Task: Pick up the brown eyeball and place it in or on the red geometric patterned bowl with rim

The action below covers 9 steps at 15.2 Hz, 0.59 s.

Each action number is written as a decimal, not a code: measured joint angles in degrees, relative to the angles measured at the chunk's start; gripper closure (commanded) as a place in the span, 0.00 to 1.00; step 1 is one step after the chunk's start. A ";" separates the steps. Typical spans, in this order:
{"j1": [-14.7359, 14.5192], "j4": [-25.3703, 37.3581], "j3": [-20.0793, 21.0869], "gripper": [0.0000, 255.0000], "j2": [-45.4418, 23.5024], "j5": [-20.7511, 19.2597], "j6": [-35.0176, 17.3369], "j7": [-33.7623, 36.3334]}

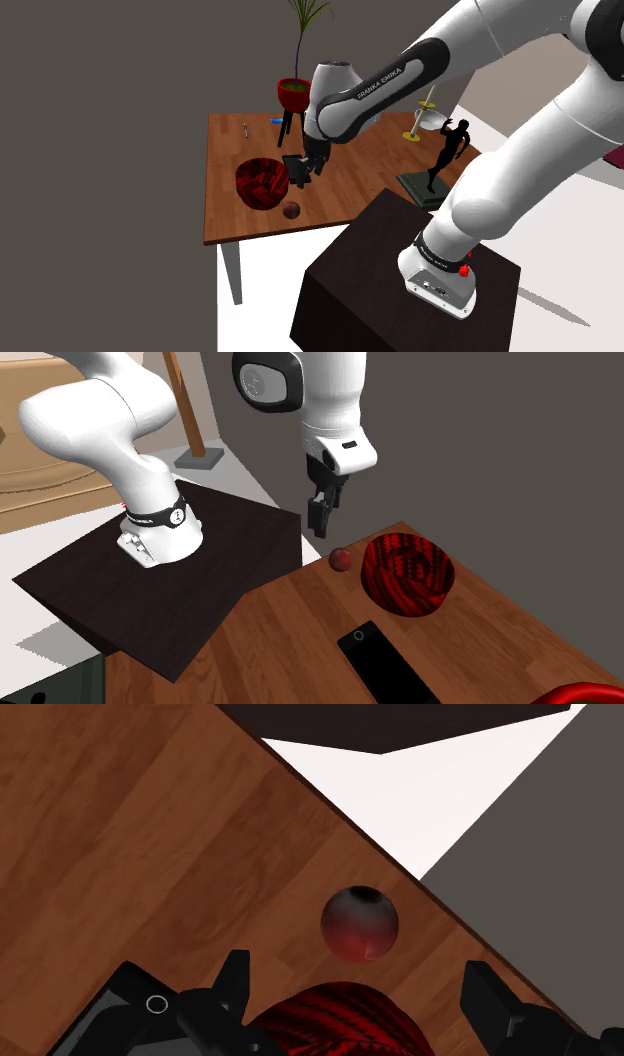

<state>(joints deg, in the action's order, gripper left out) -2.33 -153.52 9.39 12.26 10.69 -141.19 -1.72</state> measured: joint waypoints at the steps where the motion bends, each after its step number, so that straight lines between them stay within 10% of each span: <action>1: -0.08 0.18 0.25 0.00 -2.41 0.15 -2.14 0.27; 9: -1.19 4.41 1.49 0.00 -20.57 -0.11 -15.58 3.12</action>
<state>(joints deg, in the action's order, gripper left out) -3.53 -149.10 10.88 -8.31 10.58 -156.76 1.40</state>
